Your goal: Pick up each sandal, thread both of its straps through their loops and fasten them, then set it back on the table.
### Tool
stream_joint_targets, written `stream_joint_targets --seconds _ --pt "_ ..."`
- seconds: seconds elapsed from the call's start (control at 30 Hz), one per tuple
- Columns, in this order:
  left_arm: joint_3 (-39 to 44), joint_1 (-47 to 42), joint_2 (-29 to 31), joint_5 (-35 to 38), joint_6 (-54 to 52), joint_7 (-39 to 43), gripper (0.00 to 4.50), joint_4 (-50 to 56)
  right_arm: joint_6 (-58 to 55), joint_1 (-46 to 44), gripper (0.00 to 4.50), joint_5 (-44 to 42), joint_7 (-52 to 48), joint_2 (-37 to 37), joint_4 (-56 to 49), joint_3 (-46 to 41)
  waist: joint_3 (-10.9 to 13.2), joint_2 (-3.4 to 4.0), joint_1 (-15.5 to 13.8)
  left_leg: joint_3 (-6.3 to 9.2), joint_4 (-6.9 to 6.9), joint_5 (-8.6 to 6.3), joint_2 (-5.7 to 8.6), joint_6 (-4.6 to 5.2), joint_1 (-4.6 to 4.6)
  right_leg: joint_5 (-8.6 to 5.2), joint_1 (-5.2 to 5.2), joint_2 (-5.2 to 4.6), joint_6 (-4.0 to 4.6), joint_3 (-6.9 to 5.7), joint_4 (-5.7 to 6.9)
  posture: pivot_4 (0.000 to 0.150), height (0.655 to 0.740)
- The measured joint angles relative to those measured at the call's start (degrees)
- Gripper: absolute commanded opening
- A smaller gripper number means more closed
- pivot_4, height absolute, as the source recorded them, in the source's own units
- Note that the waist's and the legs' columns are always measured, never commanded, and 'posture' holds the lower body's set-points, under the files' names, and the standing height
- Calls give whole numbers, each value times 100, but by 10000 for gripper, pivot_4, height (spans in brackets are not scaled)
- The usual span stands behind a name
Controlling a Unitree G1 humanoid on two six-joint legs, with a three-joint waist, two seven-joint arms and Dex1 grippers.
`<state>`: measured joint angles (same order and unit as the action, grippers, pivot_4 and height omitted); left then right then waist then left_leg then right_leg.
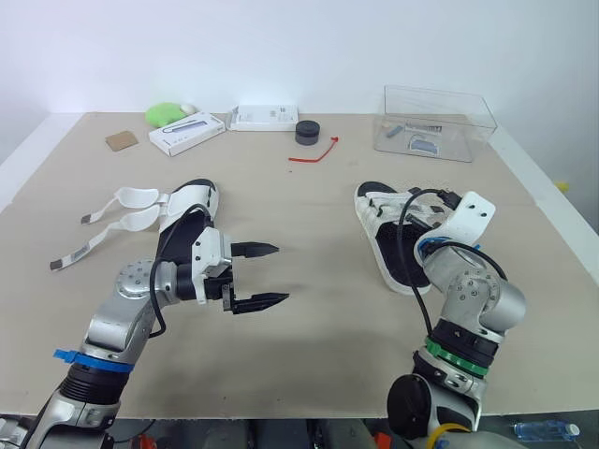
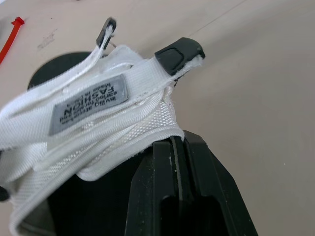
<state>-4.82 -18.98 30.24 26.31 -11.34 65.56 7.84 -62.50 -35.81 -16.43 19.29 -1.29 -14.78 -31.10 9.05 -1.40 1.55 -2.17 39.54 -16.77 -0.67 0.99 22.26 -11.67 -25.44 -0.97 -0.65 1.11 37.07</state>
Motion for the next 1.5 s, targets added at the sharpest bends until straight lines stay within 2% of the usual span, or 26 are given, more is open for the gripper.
stream_joint_targets --seconds 0.03,0.13,0.17,0.2,0.23,0.3,0.37,0.57,0.67,0.8,0.87,1.0,1.07,1.2,1.3,1.5 --pt "0 0 -2 -2 1 -4 45000 0 93 57 879 17 -73 76 51 105 0 0 1 0 0 0 0 0 0 0 0 0 0 0 0 1500 7400" --pt "-4 12 -3 -18 13 -7 45000 0 266 226 10116 94 -315 278 120 383 0 0 4 -1 0 0 0 0 -2 -1 1 3 -1 1 0 1500 7400" --pt "-17 20 -4 -41 21 -7 45000 0 297 307 15895 98 -442 366 119 513 0 0 5 -1 0 0 0 0 -2 -1 1 3 -1 1 0 1500 7400" --pt "-33 26 -3 -56 23 -6 45000 0 300 383 19151 99 -552 459 115 641 0 0 6 -1 0 0 0 0 -3 -1 1 4 -2 1 0 1500 7400" --pt "-50 31 -5 -70 24 -6 45000 0 296 442 25706 101 -651 527 104 742 0 0 6 -1 0 0 0 0 -3 -1 1 4 -2 1 0 1500 7400" --pt "-88 34 -7 -100 26 -5 45000 1 273 606 35465 99 -838 701 -3 974 0 0 5 0 -1 0 -1 0 -2 -2 1 5 -2 2 -1 1500 7400" --pt "-121 38 -15 -115 30 -3 45000 3 226 807 44032 94 -1108 932 -186 1217 0 0 4 0 -1 0 -1 0 -2 -3 1 5 -3 1 -1 1500 7400" --pt "-158 30 -27 -158 131 1 45000 -13 226 1485 44653 -83 -2290 1991 -969 1938 0 -1 -8 0 0 -2 0 3 -4 -7 4 6 -9 -1 -4 1500 7400" --pt "-162 -15 -46 -166 152 -13 45000 -105 1098 2204 44653 -202 -3634 3008 -1386 2468 0 -1 -19 1 0 -5 1 9 -5 -18 7 7 -22 -4 -7 1500 7400" --pt "-80 -202 -138 -181 109 -305 45000 -404 2487 2430 44653 -802 -5696 3640 -1387 2547 4 -8 -4 -5 8 -7 0 13 -17 -19 17 13 -31 1 -11 1500 7400" --pt "-12 -321 -222 -276 61 -625 45000 -517 2901 2009 44653 -1166 -6543 3724 -1080 2556 8 -14 18 -7 18 -7 -4 14 -25 -15 24 19 -37 3 -11 1500 7400" --pt "107 -398 -334 -472 -292 -1378 45000 -624 3107 964 44653 -1653 -7453 3606 -305 2699 12 -22 16 -1 20 10 -8 41 -31 -5 28 23 -38 0 -9 1500 7400" --pt "136 -400 -426 -581 -484 -1756 45000 -624 3166 582 44653 -1713 -7841 3529 62 2955 12 -22 -12 3 20 11 -11 43 -30 11 27 25 -6 -1 -6 1500 7400" --pt "177 -284 -467 -921 -730 -2520 45000 -512 3485 306 44653 -1618 -8234 3260 721 3338 12 -22 -34 7 16 11 -12 42 -16 11 18 15 5 1 -4 1500 7400" --pt "199 -109 -565 -1444 -1103 -3400 45000 -177 4017 137 44653 -1176 -8439 3188 1214 3650 11 -22 -38 6 14 9 -5 40 -11 14 15 -17 3 -3 -4 1500 7400" --pt "392 -33 -1321 -1730 -2251 -4822 45000 586 4650 81 44653 -679 -8416 2998 1743 3811 12 -22 -60 8 16 8 9 36 0 21 14 -46 -4 -16 -5 1500 7400"
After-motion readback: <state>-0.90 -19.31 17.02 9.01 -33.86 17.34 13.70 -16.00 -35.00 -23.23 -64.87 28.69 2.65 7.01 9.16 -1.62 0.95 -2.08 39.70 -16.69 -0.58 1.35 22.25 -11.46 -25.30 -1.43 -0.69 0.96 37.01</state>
